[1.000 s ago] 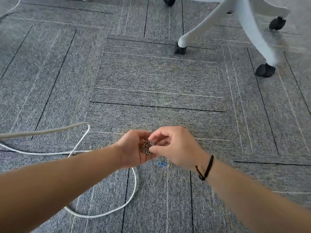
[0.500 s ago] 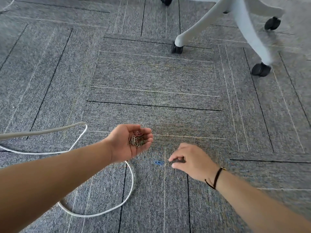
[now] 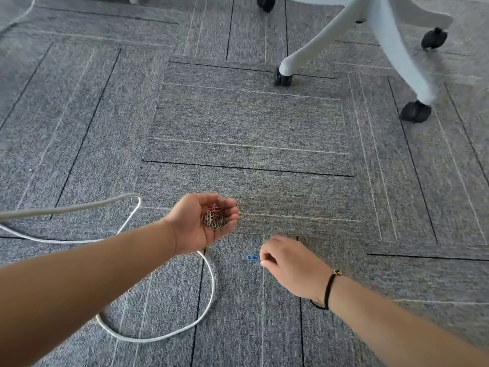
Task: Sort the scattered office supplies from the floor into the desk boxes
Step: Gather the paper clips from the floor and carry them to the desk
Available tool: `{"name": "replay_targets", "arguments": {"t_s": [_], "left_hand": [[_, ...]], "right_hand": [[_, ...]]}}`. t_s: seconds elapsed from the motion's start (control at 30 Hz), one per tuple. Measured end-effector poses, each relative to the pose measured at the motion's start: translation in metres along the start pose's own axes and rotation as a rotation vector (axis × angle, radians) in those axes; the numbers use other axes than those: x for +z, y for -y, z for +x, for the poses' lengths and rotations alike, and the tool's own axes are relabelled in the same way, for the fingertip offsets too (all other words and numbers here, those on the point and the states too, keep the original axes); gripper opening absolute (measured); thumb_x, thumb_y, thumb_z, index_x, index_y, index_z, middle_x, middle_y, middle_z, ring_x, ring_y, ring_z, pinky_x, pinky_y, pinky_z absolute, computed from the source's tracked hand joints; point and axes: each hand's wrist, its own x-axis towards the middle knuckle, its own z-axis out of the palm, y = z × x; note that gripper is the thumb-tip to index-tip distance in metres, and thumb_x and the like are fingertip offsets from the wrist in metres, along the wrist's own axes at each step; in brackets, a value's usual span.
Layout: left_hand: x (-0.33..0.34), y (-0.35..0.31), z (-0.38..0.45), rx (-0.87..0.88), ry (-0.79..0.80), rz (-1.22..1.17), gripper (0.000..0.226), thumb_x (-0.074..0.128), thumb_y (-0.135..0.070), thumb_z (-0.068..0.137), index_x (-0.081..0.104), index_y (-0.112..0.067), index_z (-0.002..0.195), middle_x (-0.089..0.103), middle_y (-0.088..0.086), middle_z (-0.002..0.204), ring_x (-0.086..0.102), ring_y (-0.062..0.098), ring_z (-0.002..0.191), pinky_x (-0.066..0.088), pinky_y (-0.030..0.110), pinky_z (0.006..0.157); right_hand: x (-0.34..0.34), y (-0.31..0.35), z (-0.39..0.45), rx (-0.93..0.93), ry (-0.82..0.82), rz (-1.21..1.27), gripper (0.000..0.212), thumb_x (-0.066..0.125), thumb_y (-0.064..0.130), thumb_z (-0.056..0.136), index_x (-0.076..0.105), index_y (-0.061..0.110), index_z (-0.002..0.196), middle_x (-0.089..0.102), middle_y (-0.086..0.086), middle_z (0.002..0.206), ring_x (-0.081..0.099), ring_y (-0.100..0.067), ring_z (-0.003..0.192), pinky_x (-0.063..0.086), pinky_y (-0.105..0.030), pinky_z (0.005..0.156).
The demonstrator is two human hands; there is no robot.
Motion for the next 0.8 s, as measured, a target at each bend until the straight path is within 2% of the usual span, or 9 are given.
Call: {"name": "replay_targets", "arguments": {"t_s": [0.1,0.17,0.23,0.3,0.4,0.53,0.67,0.73,0.8], "left_hand": [[0.001,0.002,0.001,-0.001,-0.010,0.025,0.035,0.045,-0.022,0.101,0.069,0.002,0.095,0.067,0.019,0.090,0.066,0.026,0.074,0.061,0.035,0.068],[0.002,0.003,0.001,-0.001,-0.020,0.032,0.036,0.045,-0.022,0.101,0.070,0.002,0.093,0.068,0.019,0.089,0.066,0.026,0.074,0.061,0.035,0.069],[0.003,0.003,0.001,-0.001,-0.022,0.037,0.036,0.045,-0.023,0.101,0.070,0.002,0.093,0.068,0.019,0.089,0.066,0.026,0.073,0.061,0.035,0.070],[0.003,0.003,0.001,0.000,-0.023,0.037,0.036,0.045,-0.023,0.101,0.070,0.002,0.094,0.068,0.019,0.089,0.066,0.025,0.073,0.061,0.034,0.070],[0.003,0.003,0.001,-0.001,-0.028,0.041,0.036,0.045,-0.023,0.100,0.070,0.002,0.095,0.068,0.019,0.090,0.066,0.025,0.074,0.061,0.035,0.070],[0.002,0.005,0.002,-0.008,-0.039,0.043,0.035,0.046,-0.023,0.100,0.069,0.003,0.098,0.068,0.019,0.092,0.066,0.026,0.075,0.061,0.035,0.069],[0.005,0.007,0.003,-0.011,-0.043,0.052,0.035,0.043,-0.022,0.102,0.068,0.003,0.101,0.069,0.022,0.096,0.069,0.031,0.081,0.063,0.039,0.074],[0.006,0.009,0.004,-0.014,-0.046,0.061,0.037,0.042,-0.022,0.103,0.068,0.005,0.102,0.070,0.024,0.100,0.071,0.034,0.084,0.063,0.043,0.078],[0.008,0.011,0.004,-0.024,-0.056,0.079,0.038,0.043,-0.023,0.103,0.070,0.005,0.101,0.071,0.025,0.101,0.072,0.034,0.084,0.062,0.045,0.080]], "right_hand": [[0.006,0.004,0.001,-0.025,-0.066,0.090,0.006,0.062,0.018,0.098,0.058,0.017,0.102,0.056,0.009,0.087,0.051,-0.004,0.076,0.047,-0.023,0.074],[0.008,0.006,0.002,-0.004,-0.087,0.138,0.027,0.065,0.019,0.096,0.056,0.020,0.121,0.057,0.012,0.085,0.050,-0.001,0.071,0.048,-0.021,0.072],[0.010,0.009,0.005,0.029,-0.113,0.134,0.037,0.064,0.022,0.097,0.054,0.021,0.132,0.054,0.015,0.085,0.049,-0.001,0.073,0.046,-0.022,0.074],[0.010,0.014,0.008,0.054,-0.130,0.124,0.029,0.062,0.023,0.098,0.060,0.021,0.127,0.048,0.015,0.088,0.046,-0.002,0.077,0.042,-0.022,0.078],[0.008,0.021,0.012,0.110,-0.118,0.122,0.008,0.060,0.023,0.099,0.066,0.020,0.103,0.051,0.011,0.097,0.054,-0.007,0.082,0.047,-0.026,0.081],[0.006,0.024,0.012,0.072,-0.053,-0.021,0.008,0.052,0.020,0.101,0.059,0.016,0.099,0.051,0.003,0.104,0.058,-0.013,0.076,0.054,-0.029,0.072],[0.000,0.025,0.010,-0.042,0.028,-0.079,0.015,0.049,0.012,0.101,0.054,0.014,0.086,0.058,0.001,0.091,0.057,-0.014,0.077,0.050,-0.027,0.072],[-0.011,0.025,0.010,-0.045,-0.022,0.045,0.015,0.055,0.013,0.098,0.061,0.013,0.084,0.061,0.005,0.086,0.059,-0.007,0.076,0.054,-0.027,0.073],[-0.026,0.029,0.011,-0.066,-0.196,0.236,0.010,0.063,0.009,0.093,0.065,0.014,0.085,0.061,0.010,0.081,0.060,-0.002,0.069,0.054,-0.020,0.065]]}}
